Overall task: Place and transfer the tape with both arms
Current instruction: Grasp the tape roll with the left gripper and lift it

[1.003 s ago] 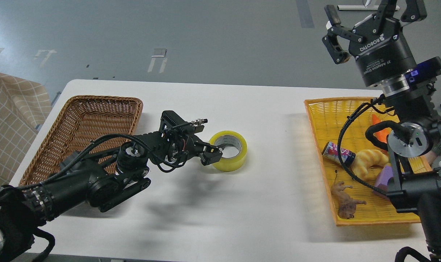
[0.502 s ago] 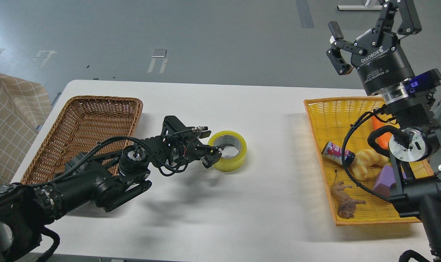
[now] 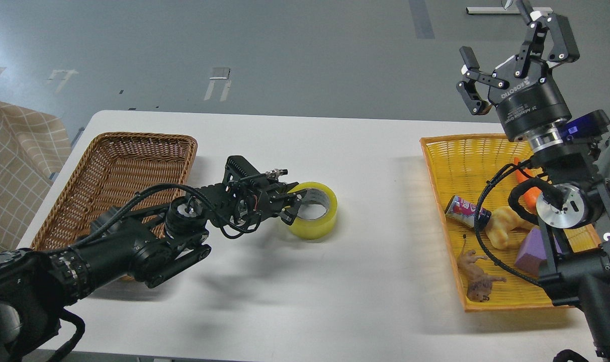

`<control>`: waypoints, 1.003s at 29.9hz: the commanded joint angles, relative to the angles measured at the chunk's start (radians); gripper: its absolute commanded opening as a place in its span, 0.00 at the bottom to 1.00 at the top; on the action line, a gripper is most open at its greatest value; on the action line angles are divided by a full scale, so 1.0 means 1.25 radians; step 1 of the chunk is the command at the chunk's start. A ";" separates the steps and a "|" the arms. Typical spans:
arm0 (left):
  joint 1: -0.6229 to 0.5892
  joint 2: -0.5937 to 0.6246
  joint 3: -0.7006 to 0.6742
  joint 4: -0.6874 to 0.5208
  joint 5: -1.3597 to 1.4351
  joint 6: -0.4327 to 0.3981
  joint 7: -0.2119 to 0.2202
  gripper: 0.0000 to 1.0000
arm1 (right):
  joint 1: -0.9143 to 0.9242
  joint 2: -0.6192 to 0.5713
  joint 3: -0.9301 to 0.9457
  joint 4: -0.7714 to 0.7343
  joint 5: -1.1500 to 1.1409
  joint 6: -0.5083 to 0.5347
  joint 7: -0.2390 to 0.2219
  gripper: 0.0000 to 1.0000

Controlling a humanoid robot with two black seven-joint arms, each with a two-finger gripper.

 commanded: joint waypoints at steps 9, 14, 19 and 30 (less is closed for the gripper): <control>-0.043 0.004 -0.001 -0.004 -0.053 0.002 -0.012 0.12 | 0.001 0.005 0.001 -0.009 0.002 -0.010 -0.001 1.00; -0.073 0.014 -0.003 -0.008 -0.074 0.006 -0.018 0.12 | 0.002 0.005 0.000 -0.007 0.003 -0.002 0.000 1.00; -0.118 0.061 -0.005 -0.014 -0.085 0.011 -0.029 0.12 | 0.002 0.003 0.000 -0.008 0.003 0.000 0.000 1.00; -0.142 0.200 -0.010 -0.016 -0.116 0.039 -0.079 0.12 | 0.004 0.005 -0.002 -0.016 0.003 0.000 0.000 1.00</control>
